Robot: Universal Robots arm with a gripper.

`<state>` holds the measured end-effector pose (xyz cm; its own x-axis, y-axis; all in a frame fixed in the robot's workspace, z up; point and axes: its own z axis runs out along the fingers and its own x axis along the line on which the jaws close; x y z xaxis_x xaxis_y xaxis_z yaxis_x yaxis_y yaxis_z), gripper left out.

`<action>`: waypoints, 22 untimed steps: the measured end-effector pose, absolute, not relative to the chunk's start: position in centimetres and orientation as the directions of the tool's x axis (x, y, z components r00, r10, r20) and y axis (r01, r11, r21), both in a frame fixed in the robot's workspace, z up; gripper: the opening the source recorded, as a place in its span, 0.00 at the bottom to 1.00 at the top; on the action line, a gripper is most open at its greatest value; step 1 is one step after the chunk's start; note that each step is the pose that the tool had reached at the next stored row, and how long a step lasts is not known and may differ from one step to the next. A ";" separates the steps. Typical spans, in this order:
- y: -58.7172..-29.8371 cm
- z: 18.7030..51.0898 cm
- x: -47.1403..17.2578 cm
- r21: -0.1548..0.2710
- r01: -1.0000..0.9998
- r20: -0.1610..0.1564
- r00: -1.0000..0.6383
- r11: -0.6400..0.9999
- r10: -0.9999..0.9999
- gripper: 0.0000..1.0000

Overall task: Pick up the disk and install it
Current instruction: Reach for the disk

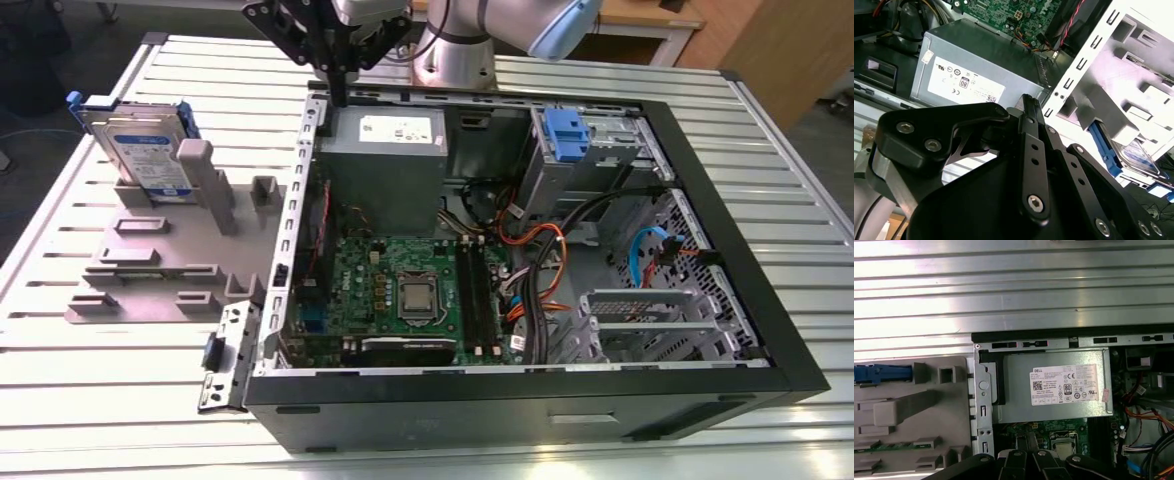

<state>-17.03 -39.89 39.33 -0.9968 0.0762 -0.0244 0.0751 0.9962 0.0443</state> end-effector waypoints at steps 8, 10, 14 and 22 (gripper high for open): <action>-39.9 39.3 -17.2 0.044 0.075 -0.024 -0.997 0.996 0.076 0.11; -39.9 39.3 -17.2 0.044 0.075 -0.024 -0.997 0.996 0.076 0.11; -39.9 39.3 -17.3 0.044 0.075 -0.024 -0.997 0.996 0.076 0.11; -39.9 39.3 -17.5 0.044 0.075 -0.024 -0.997 0.996 0.076 0.11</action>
<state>-17.54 -39.89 39.33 -0.9968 0.0762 -0.0244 0.0751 0.9962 0.0444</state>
